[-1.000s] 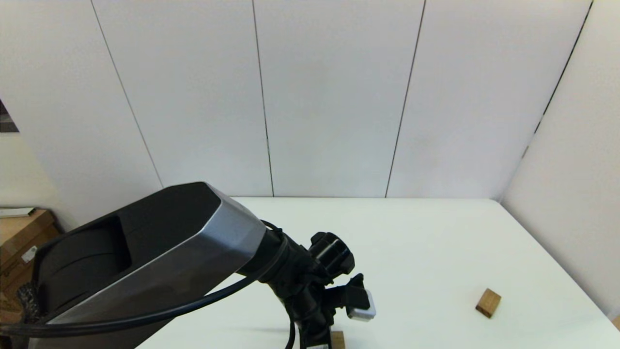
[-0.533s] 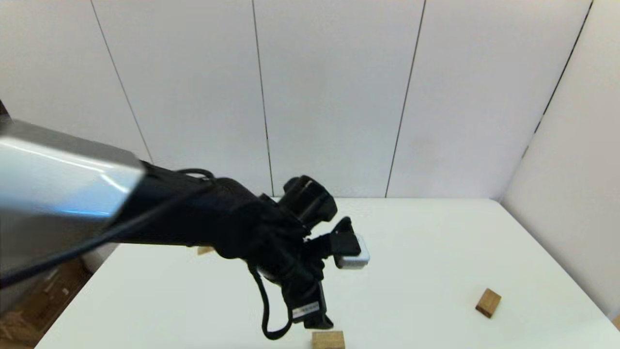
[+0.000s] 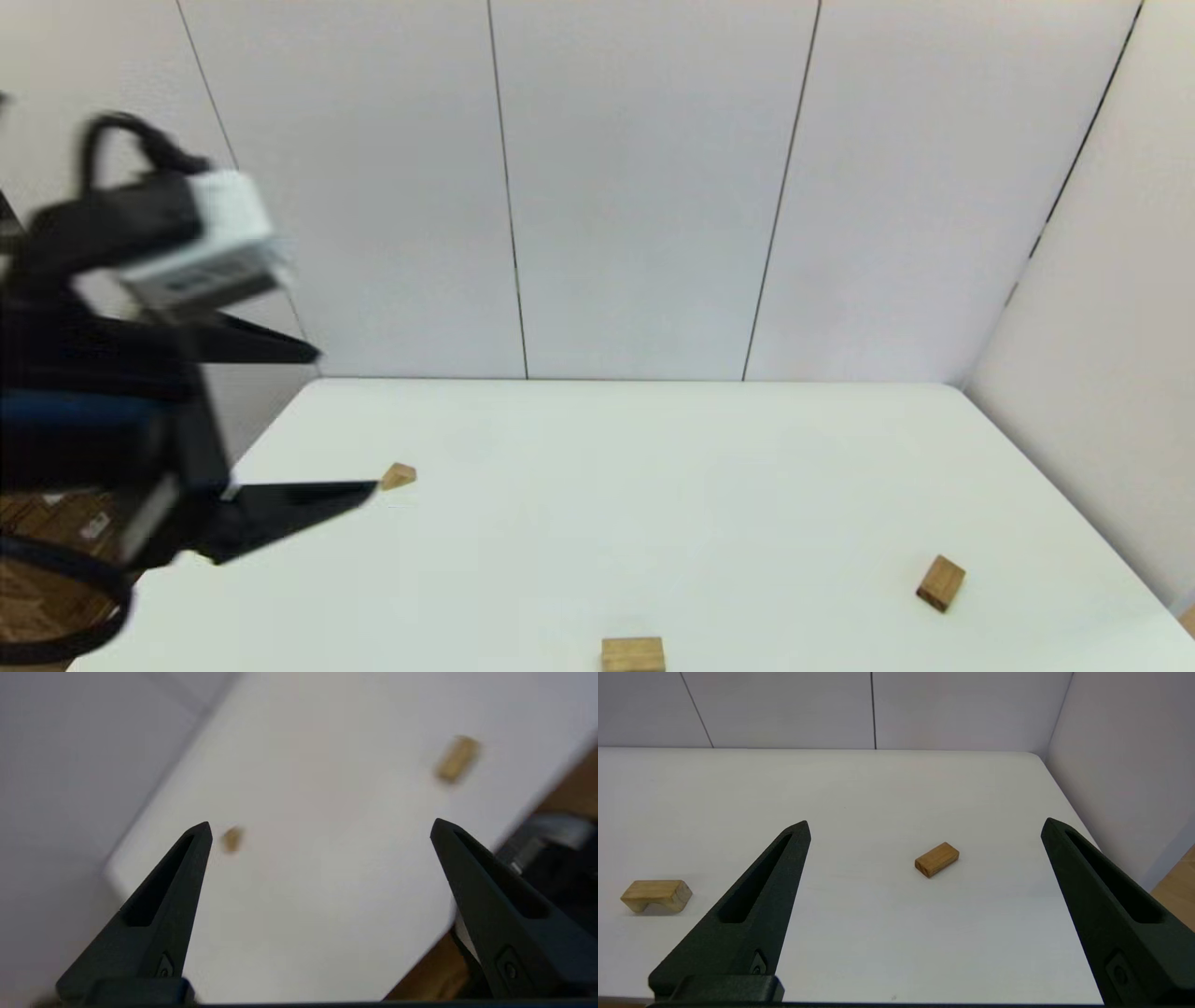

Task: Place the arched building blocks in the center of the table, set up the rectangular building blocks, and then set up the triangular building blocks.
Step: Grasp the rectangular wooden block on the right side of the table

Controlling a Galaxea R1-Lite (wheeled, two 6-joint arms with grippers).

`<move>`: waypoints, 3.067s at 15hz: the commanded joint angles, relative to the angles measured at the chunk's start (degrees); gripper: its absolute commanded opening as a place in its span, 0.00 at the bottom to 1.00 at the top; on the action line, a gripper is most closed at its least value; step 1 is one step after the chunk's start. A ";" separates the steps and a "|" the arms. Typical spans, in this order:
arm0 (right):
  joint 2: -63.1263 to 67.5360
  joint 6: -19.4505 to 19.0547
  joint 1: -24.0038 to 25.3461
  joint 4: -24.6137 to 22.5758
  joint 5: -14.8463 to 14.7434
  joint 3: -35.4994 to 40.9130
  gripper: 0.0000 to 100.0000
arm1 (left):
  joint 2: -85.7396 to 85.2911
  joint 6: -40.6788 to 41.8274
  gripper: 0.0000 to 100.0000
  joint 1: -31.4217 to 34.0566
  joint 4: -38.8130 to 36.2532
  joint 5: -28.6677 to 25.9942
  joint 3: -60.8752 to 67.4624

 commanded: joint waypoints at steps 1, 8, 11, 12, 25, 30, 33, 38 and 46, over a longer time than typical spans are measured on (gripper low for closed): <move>0.07 -0.03 0.02 0.03 0.10 0.04 1.00 | -26.38 -3.97 1.00 18.37 -8.70 5.04 12.39; 0.07 -0.03 0.02 0.03 0.01 0.04 1.00 | -54.07 -3.61 1.00 33.22 -9.66 4.87 33.04; 0.07 -0.03 0.02 0.03 0.01 0.04 1.00 | -64.88 -4.05 1.00 33.31 -9.75 5.22 43.41; 0.07 -0.03 0.02 0.03 0.01 -0.05 1.00 | -68.74 -4.58 1.00 33.31 -9.93 5.31 48.07; 0.07 -0.03 0.02 0.03 0.01 0.04 1.00 | -68.65 -21.19 1.00 33.31 -30.32 -3.66 67.32; 0.25 -0.73 0.02 1.17 -0.07 -1.54 1.00 | -68.65 -22.07 1.00 33.31 -30.32 -3.66 67.23; 15.01 -0.56 -0.07 13.47 -1.13 -14.90 1.00 | -68.74 -22.77 1.00 33.31 -30.32 -3.57 67.23; 74.16 4.45 -0.60 13.74 -11.76 -29.40 1.00 | -68.74 -22.69 1.00 33.31 -30.32 -3.57 67.23; 111.61 15.79 6.08 12.95 -12.11 -46.98 1.00 | -68.74 -22.60 1.00 33.31 -30.32 -3.57 67.23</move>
